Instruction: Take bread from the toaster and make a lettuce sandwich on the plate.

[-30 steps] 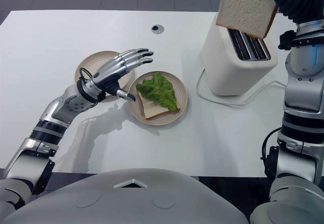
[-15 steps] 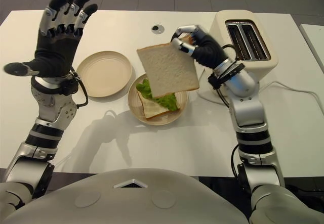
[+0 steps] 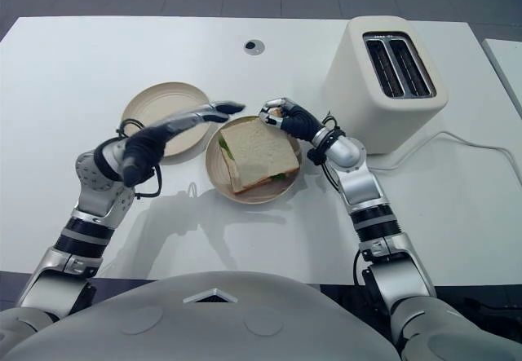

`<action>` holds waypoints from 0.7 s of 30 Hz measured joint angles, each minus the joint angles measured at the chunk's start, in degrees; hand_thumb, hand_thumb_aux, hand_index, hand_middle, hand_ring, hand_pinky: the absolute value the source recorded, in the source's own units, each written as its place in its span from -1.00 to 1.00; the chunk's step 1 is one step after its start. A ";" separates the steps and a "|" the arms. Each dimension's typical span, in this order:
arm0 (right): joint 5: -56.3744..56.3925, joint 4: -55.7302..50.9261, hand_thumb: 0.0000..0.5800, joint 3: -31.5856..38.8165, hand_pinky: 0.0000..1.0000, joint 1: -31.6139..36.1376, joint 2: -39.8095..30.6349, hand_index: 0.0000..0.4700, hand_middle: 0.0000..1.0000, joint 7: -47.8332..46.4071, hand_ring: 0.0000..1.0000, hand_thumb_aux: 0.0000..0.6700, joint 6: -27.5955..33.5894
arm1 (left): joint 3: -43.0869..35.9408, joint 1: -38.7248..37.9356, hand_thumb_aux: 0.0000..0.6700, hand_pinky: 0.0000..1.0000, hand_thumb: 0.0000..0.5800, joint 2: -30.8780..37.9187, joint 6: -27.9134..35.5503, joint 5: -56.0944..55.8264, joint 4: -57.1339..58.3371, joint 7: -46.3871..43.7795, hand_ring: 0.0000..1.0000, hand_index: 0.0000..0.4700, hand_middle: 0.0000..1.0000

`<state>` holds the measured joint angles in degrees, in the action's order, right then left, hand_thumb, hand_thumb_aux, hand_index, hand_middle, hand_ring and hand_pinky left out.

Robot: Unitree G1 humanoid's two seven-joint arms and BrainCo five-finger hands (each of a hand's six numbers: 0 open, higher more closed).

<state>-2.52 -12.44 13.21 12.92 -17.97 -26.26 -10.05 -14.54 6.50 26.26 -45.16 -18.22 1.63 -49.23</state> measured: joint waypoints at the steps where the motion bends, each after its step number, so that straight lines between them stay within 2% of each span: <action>1: -0.22 -0.98 1.00 0.03 1.00 0.19 0.61 1.00 1.00 0.51 1.00 1.00 -0.68 | -0.26 -0.05 -1.00 -1.00 -1.00 0.00 -0.49 1.92 0.94 -0.04 -1.00 -1.00 -1.00; 5: -2.69 -3.65 1.00 0.41 1.00 0.92 1.99 1.00 1.00 2.55 1.00 1.00 -3.27 | -1.42 0.08 -1.00 -1.00 -1.00 0.21 -2.97 15.14 6.69 1.41 -1.00 -1.00 -1.00; 6: -3.61 -4.14 1.00 0.51 1.00 1.00 2.25 1.00 1.00 3.04 1.00 1.00 -3.85 | -1.78 0.20 -1.00 -1.00 -1.00 0.34 -3.31 21.28 9.52 3.15 -1.00 -1.00 -1.00; 10: -6.17 -4.83 1.00 0.35 0.95 1.01 2.35 1.00 0.95 5.00 0.95 1.00 -4.09 | -3.38 2.71 -1.00 -1.00 -1.00 0.41 -5.80 33.47 12.88 10.66 -1.00 -1.00 -1.00; 11: -6.67 -4.83 0.84 0.27 0.74 1.00 2.25 0.44 0.74 5.43 0.74 0.44 -4.11 | -3.97 3.29 -1.00 -1.00 -1.00 0.44 -5.98 35.69 13.39 12.21 -1.00 -1.00 -1.00; 12: -6.77 -4.82 -1.00 0.24 0.08 1.00 2.07 -1.00 0.08 5.55 0.08 -1.00 -4.11 | -4.51 3.69 -1.00 -1.00 -1.00 0.50 -6.24 36.98 13.79 13.38 -1.00 -1.00 -1.00; 13: -6.78 -4.70 -1.00 0.23 -0.28 1.00 1.96 -1.00 -0.28 5.54 -0.28 -1.00 -4.11 | -5.00 3.81 -1.00 -1.00 -1.00 0.74 -6.27 37.32 14.00 13.98 -1.00 -1.00 -1.00; 14: -7.09 -4.37 -1.00 0.24 -1.00 0.92 1.82 -1.00 -1.00 5.50 -1.00 -1.00 -4.10 | -5.45 3.86 -1.00 -1.00 -1.00 1.11 -6.27 37.31 14.01 14.29 -1.00 -1.00 -1.00; 18: -7.06 -3.31 -1.00 -1.98 -1.00 0.97 2.36 -1.00 -1.00 7.58 -1.00 -1.00 -3.73 | -6.48 4.12 -1.00 -1.00 -1.00 2.71 -6.31 37.13 13.98 15.02 -1.00 -1.00 -1.00; 21: -5.32 -0.65 -1.00 -5.58 -1.00 4.09 4.08 -1.00 -1.00 11.52 -1.00 -1.00 -3.65 | -7.71 3.92 -1.00 -1.00 -1.00 3.71 -5.83 36.98 13.68 14.99 -1.00 -1.00 -1.00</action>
<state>-7.84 -13.09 7.63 17.01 -13.89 -14.74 -13.70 -22.26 10.42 29.97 -50.98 18.77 15.32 -34.24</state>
